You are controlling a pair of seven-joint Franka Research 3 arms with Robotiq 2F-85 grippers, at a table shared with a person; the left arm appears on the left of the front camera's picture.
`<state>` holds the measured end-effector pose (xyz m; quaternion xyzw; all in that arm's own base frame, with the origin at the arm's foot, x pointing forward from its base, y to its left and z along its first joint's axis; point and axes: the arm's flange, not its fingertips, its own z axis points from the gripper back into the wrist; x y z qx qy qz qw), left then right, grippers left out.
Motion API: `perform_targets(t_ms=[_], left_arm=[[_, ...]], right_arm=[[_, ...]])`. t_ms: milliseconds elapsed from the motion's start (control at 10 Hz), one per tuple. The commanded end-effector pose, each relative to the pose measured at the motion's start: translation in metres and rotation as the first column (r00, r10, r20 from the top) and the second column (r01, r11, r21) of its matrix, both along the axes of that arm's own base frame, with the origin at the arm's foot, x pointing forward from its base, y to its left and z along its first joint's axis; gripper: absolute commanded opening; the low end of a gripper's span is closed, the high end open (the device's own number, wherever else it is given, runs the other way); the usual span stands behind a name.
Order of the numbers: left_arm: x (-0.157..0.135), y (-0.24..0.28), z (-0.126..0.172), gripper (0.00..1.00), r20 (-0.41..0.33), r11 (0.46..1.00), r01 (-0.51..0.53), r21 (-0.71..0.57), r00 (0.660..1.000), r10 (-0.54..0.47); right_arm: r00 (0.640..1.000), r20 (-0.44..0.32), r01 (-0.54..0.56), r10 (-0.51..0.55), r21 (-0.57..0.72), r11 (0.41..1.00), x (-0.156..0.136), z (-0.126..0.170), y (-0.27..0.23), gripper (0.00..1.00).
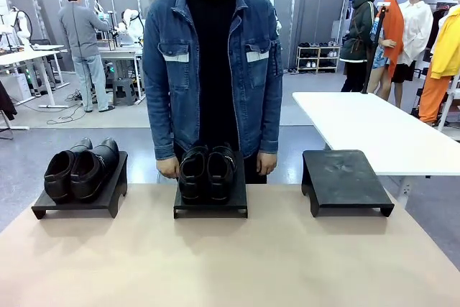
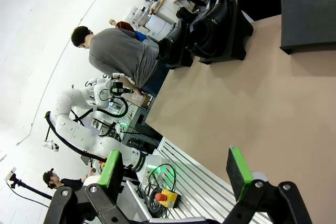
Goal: Place the shoes on the stand as instructed by the person.
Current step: Pick up another pair of Shoes and place it on the Shoes Stand indicated by the person.
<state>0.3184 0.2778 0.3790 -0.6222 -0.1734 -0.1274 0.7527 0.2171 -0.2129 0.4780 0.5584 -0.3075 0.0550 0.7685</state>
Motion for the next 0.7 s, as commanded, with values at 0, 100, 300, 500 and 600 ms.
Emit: perform_targets(t_ms=[0,100,300,500,600], left_arm=[[-0.0073,-0.0048,0.0005,1.00,-0.002,1.000,-0.010,0.015,1.000,0.010],[-0.0073,-0.0048,0.0005,1.00,-0.002,1.000,-0.010,0.015,1.000,0.010],[-0.0073,-0.0048,0.0005,1.00,-0.002,1.000,-0.010,0.015,1.000,0.010],[-0.0073,-0.0048,0.0005,1.00,-0.002,1.000,-0.010,0.015,1.000,0.010],[-0.0073,-0.0048,0.0005,1.00,-0.002,1.000,-0.010,0.015,1.000,0.010]], right_arm=[[1.000,0.023,-0.003,0.003,0.004,1.000,-0.0007,0.0017,-0.0021,1.00],[1.000,0.023,-0.003,0.003,0.004,1.000,-0.0007,0.0017,-0.0021,1.00],[1.000,0.023,-0.003,0.003,0.004,1.000,-0.0007,0.0017,-0.0021,1.00],[1.000,0.023,-0.003,0.003,0.004,1.000,-0.0007,0.0017,-0.0021,1.00],[1.000,0.023,-0.003,0.003,0.004,1.000,-0.0007,0.0017,-0.0021,1.00]])
